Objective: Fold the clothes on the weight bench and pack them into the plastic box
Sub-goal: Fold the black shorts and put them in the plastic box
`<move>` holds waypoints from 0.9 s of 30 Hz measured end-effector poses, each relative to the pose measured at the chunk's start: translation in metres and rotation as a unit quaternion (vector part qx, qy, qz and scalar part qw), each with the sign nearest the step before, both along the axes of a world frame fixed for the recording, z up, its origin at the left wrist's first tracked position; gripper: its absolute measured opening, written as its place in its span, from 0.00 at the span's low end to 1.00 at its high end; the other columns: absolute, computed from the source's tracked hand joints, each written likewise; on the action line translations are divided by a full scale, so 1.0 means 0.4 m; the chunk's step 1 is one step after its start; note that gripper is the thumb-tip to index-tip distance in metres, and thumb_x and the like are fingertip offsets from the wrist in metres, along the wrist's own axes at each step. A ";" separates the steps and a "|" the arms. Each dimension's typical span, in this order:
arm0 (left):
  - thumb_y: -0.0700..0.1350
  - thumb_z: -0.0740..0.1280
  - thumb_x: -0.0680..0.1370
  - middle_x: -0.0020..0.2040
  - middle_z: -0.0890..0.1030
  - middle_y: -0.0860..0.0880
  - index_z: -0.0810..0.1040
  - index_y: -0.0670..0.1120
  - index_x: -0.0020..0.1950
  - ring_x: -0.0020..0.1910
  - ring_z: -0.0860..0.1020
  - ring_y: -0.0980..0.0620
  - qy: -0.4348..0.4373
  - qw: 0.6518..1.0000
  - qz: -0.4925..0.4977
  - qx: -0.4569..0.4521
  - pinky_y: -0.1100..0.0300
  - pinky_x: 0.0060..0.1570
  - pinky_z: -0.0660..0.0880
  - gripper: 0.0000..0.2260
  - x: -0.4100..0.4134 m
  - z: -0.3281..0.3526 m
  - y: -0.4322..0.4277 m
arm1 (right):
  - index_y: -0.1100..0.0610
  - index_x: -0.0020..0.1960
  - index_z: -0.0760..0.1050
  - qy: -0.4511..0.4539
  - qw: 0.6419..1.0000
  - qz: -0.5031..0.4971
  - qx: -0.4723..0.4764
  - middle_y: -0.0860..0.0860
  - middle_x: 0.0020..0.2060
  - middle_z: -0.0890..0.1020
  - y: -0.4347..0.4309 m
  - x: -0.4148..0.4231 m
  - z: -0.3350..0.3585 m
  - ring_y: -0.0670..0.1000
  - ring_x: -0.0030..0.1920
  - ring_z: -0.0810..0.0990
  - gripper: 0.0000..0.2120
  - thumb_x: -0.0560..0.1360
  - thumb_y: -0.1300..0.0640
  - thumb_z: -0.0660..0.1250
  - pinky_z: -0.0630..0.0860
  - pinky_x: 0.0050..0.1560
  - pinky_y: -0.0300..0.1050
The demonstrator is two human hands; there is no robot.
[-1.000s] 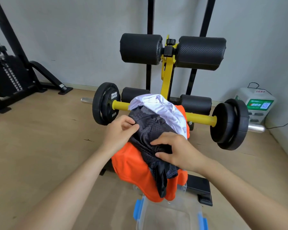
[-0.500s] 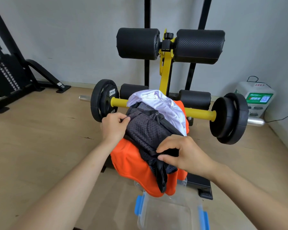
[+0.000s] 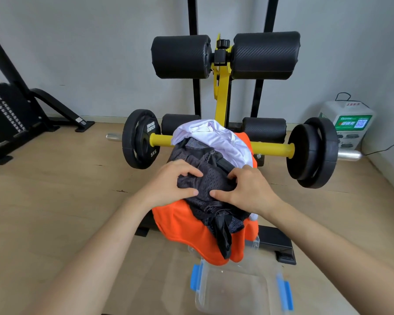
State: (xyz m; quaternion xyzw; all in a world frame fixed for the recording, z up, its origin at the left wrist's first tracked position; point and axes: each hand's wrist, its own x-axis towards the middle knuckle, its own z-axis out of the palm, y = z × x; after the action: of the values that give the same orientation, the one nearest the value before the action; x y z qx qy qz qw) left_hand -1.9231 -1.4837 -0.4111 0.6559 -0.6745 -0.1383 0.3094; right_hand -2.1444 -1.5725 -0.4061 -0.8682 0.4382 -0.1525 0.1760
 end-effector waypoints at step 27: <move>0.52 0.79 0.70 0.39 0.81 0.57 0.80 0.54 0.44 0.40 0.77 0.59 -0.003 0.996 -0.053 0.067 0.58 0.45 0.73 0.09 -0.012 0.080 0.095 | 0.64 0.48 0.77 -0.316 0.899 0.152 0.262 0.48 0.38 0.82 0.004 -0.140 0.048 0.45 0.39 0.81 0.08 0.72 0.72 0.72 0.77 0.42 0.37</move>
State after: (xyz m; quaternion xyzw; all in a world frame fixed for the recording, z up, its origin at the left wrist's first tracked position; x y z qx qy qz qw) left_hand -1.9278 -1.4457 -0.3789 0.6393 -0.6983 -0.1973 0.2544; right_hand -2.2006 -1.5710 -0.3868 -0.7531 0.2462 -0.2700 0.5471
